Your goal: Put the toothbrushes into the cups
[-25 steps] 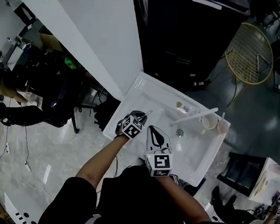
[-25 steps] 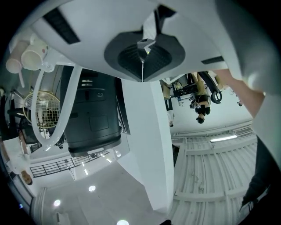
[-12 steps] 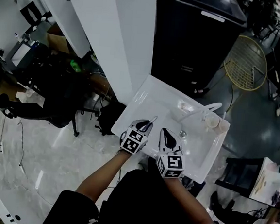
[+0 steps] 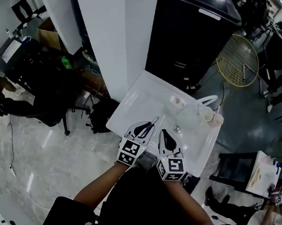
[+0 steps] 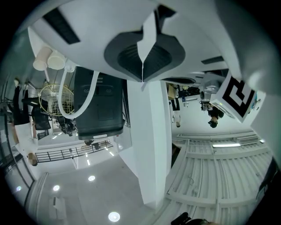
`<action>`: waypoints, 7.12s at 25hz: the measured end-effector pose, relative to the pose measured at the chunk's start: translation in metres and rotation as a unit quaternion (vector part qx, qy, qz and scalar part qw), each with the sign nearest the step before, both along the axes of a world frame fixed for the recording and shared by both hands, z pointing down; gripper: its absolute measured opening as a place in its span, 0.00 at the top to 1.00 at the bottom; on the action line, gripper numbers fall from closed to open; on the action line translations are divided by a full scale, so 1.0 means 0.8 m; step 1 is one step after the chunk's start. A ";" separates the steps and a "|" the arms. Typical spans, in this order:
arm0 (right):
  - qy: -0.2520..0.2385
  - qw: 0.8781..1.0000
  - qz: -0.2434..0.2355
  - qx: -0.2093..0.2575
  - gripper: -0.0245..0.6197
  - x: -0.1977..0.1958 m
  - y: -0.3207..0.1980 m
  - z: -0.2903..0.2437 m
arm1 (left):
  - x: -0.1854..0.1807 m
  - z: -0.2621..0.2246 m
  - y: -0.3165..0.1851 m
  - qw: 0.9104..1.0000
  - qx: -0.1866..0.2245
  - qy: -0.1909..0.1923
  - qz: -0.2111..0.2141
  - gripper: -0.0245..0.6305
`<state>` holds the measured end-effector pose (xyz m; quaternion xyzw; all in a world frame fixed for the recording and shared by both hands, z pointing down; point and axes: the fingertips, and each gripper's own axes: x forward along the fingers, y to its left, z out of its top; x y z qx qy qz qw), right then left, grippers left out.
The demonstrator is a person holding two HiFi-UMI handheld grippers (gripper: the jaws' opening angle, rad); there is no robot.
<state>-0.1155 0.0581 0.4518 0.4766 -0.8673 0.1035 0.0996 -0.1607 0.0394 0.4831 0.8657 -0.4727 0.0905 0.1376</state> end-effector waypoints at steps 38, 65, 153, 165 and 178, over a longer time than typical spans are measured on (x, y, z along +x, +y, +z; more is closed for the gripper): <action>-0.034 0.997 0.064 0.018 0.93 0.346 -0.054 -0.005 | 0.329 -0.021 -0.068 0.998 0.062 0.024 -0.010 0.85; -0.050 0.996 0.075 -0.016 0.93 0.475 -0.184 0.040 | 0.447 0.009 -0.227 0.995 0.070 0.039 -0.056 0.85; -0.037 0.993 0.090 -0.061 0.93 0.470 -0.154 0.099 | 0.437 0.088 -0.207 0.997 0.065 0.010 -0.038 0.85; -0.074 0.991 0.104 -0.040 0.93 0.484 -0.117 0.063 | 0.431 0.049 -0.138 0.995 0.051 0.058 -0.067 0.85; -0.086 0.992 0.088 -0.027 0.93 0.474 -0.063 0.050 | 0.416 -0.003 -0.026 0.992 0.061 0.093 -0.061 0.93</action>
